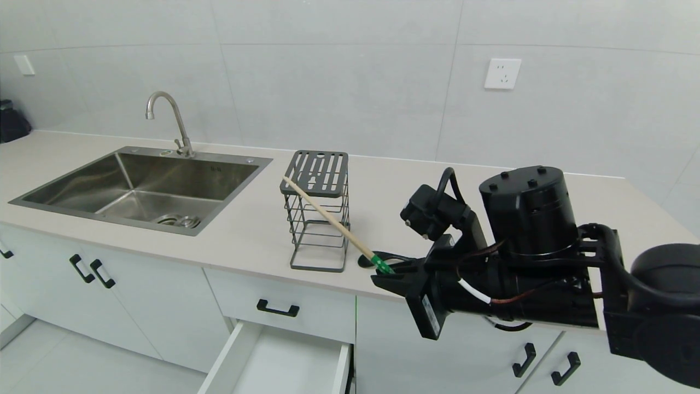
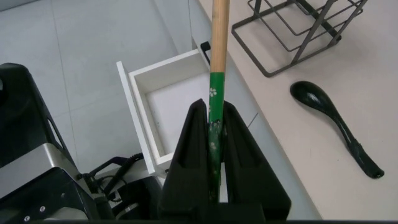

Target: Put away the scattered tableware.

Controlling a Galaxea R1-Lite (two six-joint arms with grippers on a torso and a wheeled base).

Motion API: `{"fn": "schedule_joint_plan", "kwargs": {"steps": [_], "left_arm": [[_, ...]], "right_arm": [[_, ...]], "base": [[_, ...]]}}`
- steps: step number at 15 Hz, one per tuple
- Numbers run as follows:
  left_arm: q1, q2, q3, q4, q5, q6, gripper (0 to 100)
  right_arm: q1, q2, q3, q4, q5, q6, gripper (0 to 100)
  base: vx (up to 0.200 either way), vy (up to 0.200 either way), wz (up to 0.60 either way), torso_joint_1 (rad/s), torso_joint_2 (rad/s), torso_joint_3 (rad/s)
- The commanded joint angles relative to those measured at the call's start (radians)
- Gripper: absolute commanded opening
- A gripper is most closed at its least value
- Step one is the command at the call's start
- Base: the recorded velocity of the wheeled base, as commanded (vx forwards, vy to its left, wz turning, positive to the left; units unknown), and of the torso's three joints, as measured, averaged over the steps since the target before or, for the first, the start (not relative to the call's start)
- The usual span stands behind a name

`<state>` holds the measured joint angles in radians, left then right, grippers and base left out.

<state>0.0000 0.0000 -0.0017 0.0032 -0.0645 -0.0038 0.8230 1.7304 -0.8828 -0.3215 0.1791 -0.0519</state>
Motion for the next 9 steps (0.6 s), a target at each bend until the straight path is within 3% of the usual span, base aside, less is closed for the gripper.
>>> {"fn": "schedule_joint_plan", "kwargs": {"steps": [1, 4, 7, 9], "left_arm": [[0.000, 0.002, 0.000, 0.000, 0.000, -0.001, 100], [0.000, 0.002, 0.000, 0.000, 0.000, -0.001, 100], [0.000, 0.002, 0.000, 0.000, 0.000, -0.001, 100], [0.000, 0.002, 0.000, 0.000, 0.000, -0.001, 100]], "right_arm": [[0.002, 0.005, -0.001, 0.002, -0.001, 0.000, 0], [0.007, 0.011, -0.001, 0.016, -0.004, -0.002, 0], [0.025, 0.023, -0.018, 0.018, 0.002, -0.002, 0], [0.028, 0.060, -0.050, 0.024, 0.005, -0.002, 0]], "base": [[0.000, 0.000, 0.00, 0.000, 0.00, 0.000], [0.000, 0.000, 0.00, -0.037, 0.00, -0.030], [0.000, 0.000, 0.00, -0.229, 0.03, -0.186], [0.000, 0.000, 0.00, -0.088, 0.00, -0.078]]}}
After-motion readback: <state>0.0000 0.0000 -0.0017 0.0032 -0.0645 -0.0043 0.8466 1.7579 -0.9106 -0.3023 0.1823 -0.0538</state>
